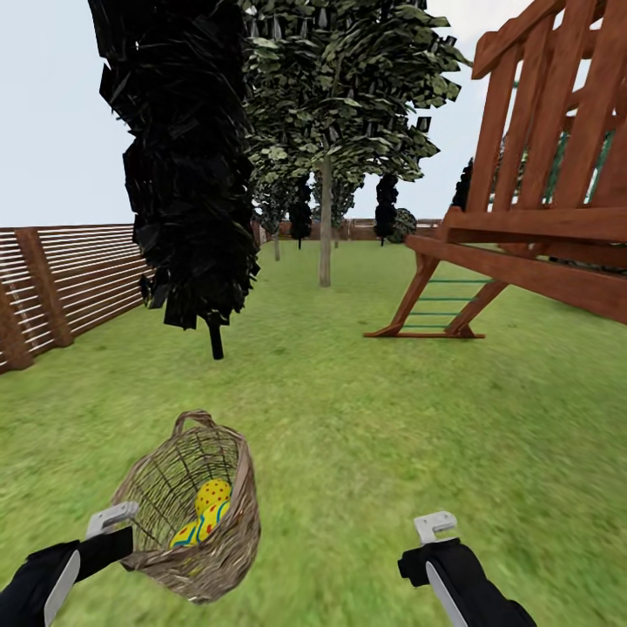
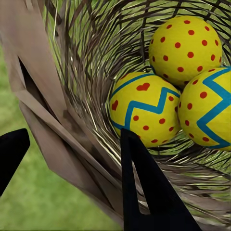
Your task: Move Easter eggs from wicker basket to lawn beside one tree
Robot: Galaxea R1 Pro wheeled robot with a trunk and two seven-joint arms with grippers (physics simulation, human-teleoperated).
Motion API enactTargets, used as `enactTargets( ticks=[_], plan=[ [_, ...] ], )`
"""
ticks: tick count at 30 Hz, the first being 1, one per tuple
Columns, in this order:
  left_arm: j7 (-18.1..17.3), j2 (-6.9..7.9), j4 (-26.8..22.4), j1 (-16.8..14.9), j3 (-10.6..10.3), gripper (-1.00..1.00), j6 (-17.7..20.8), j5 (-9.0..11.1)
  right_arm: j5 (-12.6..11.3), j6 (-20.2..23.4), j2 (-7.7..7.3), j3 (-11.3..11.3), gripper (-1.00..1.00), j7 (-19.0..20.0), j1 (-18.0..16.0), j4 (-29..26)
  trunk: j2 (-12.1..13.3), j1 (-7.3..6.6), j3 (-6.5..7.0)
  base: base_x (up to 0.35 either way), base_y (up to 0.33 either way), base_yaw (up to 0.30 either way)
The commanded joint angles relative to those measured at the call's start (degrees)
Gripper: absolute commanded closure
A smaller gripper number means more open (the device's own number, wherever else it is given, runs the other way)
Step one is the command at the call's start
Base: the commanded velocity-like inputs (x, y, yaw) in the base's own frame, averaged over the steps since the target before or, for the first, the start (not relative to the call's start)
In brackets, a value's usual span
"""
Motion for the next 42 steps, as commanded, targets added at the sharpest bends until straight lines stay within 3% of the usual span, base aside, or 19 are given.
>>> enactTargets(
  ticks=[1,18,22,42],
  plan=[
    [-0.1,-0.02,-0.1,0.0,0.2,1.00,0.5,0.8,-0.6,0.2,-0.06,0.2,-1.00,-0.6,0.0,0.0,0.0,0.06,-0.02,0.335,0.000,0.000],
    [-0.1,-0.73,-0.1,0.0,0.2,1.00,0.5,0.8,-0.7,0.2,-0.29,0.1,-1.00,-0.6,0.0,-0.1,0.0,0.06,-0.02,0.335,0.000,0.000],
    [-0.1,-0.73,-0.1,0.0,0.2,1.00,0.5,0.8,-0.7,0.3,-0.23,-1.4,-1.00,-0.4,0.0,-0.1,0.0,0.06,-0.02,0.335,0.000,-0.153],
    [0.0,-1.44,0.1,0.0,0.1,1.00,0.3,0.7,-0.7,0.3,-0.15,-1.4,-1.00,-0.5,0.0,-0.1,0.0,0.06,-0.06,0.335,0.000,-0.020]
  ],
)
